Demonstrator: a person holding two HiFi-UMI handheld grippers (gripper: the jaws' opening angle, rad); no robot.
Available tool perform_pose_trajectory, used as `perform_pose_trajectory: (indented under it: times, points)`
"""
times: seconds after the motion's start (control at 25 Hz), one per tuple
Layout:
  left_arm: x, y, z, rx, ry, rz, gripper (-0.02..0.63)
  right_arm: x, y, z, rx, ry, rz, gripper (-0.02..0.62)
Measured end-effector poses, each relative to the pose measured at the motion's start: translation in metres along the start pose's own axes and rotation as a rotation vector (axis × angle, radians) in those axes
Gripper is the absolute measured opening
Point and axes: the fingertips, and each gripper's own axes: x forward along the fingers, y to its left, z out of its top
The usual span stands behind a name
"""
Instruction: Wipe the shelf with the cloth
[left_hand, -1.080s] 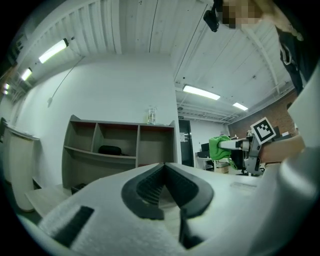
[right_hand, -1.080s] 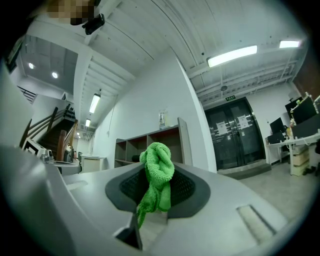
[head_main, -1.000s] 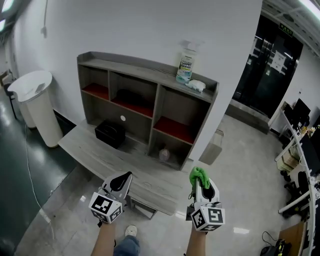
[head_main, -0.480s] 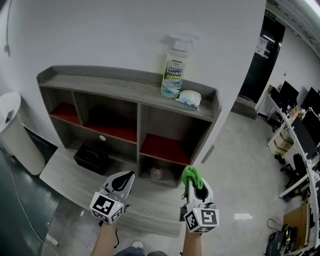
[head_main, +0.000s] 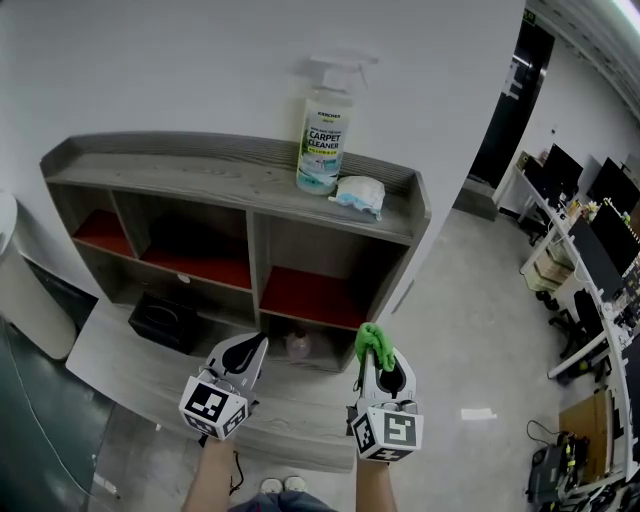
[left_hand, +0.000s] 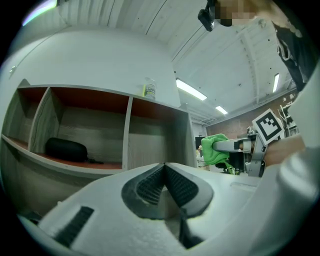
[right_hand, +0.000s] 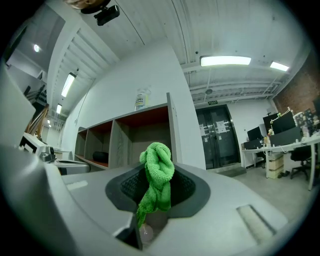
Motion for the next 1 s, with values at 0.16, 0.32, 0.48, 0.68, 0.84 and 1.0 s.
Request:
perform_pose_trajectory:
  times: [0.16,0.32,0.48,0.68,0.84,1.0]
  points:
    - [0.005,0.005,0.006,-0.003,-0.016,0.002,-0.002,0.019,0.002,0.005,-0.010,-0.009,-0.011,0.104]
    - [0.012,0.013,0.005,-0.002,-0.014,-0.001,-0.002,0.037,0.015,0.005,-0.013,-0.010,0.004,0.104]
    - [0.014,0.020,0.003,-0.006,-0.013,0.009,-0.002,0.055,0.030,0.003,-0.040,-0.009,0.037,0.104]
    - [0.015,0.029,-0.003,-0.011,-0.003,0.020,-0.002,0.081,0.036,0.003,-0.062,-0.017,0.036,0.104]
    - [0.017,0.034,-0.005,-0.012,0.004,0.022,-0.002,0.110,0.039,0.008,-0.098,-0.014,0.010,0.104]
    - [0.017,0.039,-0.006,-0.013,0.005,0.028,-0.002,0.137,0.060,0.004,-0.142,0.001,0.054,0.104]
